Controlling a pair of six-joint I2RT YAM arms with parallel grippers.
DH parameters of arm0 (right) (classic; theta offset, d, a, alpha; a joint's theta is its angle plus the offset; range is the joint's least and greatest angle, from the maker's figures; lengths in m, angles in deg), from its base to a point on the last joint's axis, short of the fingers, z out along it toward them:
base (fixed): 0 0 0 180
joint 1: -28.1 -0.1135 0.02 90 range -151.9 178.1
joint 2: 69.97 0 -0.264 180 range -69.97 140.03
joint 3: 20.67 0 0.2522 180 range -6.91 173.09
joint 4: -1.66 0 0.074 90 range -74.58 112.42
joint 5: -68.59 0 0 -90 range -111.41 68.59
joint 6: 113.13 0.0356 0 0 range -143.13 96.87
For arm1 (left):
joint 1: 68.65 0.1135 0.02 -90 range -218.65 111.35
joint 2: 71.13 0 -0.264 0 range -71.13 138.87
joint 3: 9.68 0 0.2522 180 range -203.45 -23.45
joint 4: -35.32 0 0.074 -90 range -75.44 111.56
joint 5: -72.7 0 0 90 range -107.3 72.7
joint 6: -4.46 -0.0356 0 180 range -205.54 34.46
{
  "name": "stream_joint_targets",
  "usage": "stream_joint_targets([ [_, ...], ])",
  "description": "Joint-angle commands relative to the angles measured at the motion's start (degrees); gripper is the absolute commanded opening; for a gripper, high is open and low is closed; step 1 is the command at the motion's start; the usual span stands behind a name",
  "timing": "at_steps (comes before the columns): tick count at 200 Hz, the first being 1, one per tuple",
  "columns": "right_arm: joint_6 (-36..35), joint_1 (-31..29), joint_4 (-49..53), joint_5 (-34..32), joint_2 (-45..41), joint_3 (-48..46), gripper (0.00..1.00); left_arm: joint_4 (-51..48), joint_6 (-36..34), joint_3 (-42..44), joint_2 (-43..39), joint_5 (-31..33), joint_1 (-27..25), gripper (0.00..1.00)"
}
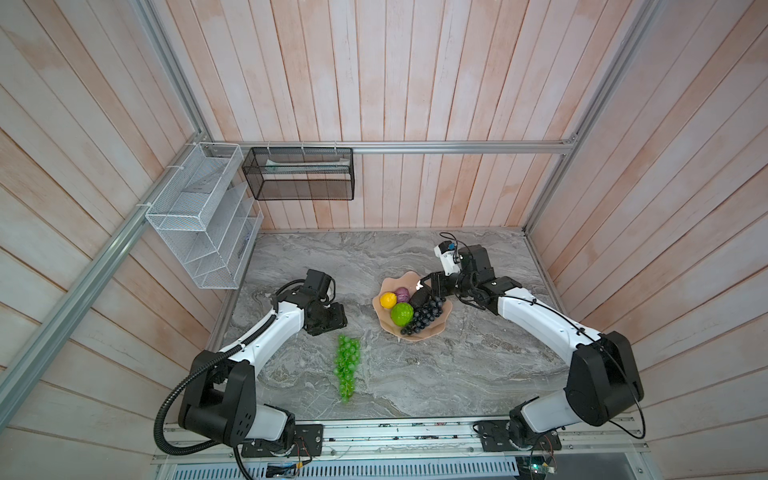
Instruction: Place and organize the fake fruits in the fruit bowl
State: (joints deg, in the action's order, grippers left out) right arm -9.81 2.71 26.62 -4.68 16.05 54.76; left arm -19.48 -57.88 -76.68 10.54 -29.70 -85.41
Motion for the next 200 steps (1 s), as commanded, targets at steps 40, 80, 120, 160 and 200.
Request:
stream_joint_targets([
  [40,-0.31,-0.89,0.83,-0.18,2.03,2.31,0.55,7.80,-0.07,4.61,4.04,-10.80,0.31,0.61],
  [80,-0.02,-1.29,0.85,-0.61,2.05,1.64,0.55,12.69,0.65,5.82,6.73,-14.01,0.23,0.52],
  [120,0.13,-1.42,1.03,-1.08,1.57,1.28,0.54,14.32,0.86,5.66,7.80,-14.07,0.23,0.31],
  [160,0.39,-1.51,0.81,-1.13,1.26,0.93,0.54,14.10,0.97,6.23,5.18,-12.72,0.23,0.11],
  [200,0.39,-1.95,0.60,-1.09,1.08,0.97,0.54,14.40,1.17,7.03,-0.31,-11.96,0.23,0.04],
])
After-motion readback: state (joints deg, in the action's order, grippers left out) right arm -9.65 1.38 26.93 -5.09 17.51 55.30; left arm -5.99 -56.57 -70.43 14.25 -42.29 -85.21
